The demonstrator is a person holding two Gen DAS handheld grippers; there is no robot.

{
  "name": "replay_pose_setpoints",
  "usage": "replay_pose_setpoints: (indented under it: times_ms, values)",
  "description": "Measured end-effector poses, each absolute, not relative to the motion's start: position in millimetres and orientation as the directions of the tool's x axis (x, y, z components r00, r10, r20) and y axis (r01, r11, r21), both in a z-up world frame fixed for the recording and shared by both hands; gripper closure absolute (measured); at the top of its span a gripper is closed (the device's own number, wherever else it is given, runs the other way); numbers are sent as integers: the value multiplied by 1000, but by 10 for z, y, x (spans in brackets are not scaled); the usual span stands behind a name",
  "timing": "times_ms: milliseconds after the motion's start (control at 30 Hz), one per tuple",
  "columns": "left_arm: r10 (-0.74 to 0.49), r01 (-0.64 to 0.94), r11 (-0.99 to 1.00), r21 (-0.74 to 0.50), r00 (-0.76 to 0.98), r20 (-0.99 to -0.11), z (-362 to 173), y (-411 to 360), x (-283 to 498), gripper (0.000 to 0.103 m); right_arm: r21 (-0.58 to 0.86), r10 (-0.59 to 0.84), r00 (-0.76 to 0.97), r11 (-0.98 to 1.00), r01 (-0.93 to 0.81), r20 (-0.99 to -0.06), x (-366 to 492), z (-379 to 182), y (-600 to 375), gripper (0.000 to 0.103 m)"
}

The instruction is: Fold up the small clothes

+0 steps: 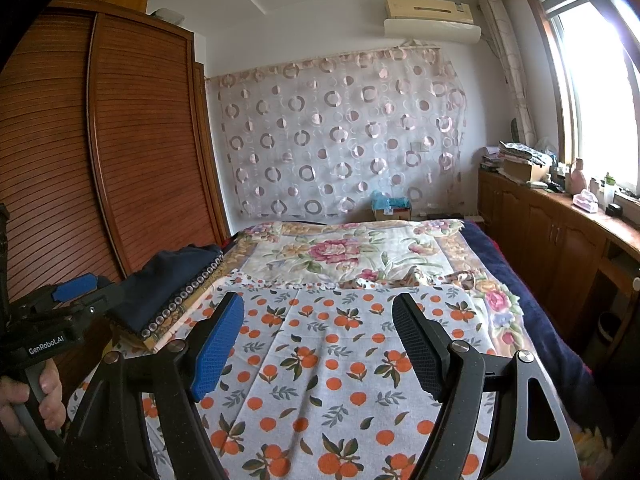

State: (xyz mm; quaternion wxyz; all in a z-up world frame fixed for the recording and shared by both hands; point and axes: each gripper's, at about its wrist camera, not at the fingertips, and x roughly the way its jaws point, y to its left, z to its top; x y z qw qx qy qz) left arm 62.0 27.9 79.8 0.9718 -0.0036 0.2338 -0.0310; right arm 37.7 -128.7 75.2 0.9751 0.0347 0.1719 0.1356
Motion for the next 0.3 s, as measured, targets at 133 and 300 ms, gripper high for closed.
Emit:
replay_pose_setpoints:
  times_ms: [133, 300]
  values:
    - [-62, 58, 998, -22, 889, -453, 812, 293, 626, 28, 115, 276, 904, 961, -252, -326, 375, 762, -1292, 25]
    - [-59, 56, 998, -20, 890, -451, 811, 297, 627, 28, 115, 276, 905, 961, -252, -325, 375, 757, -1293, 25]
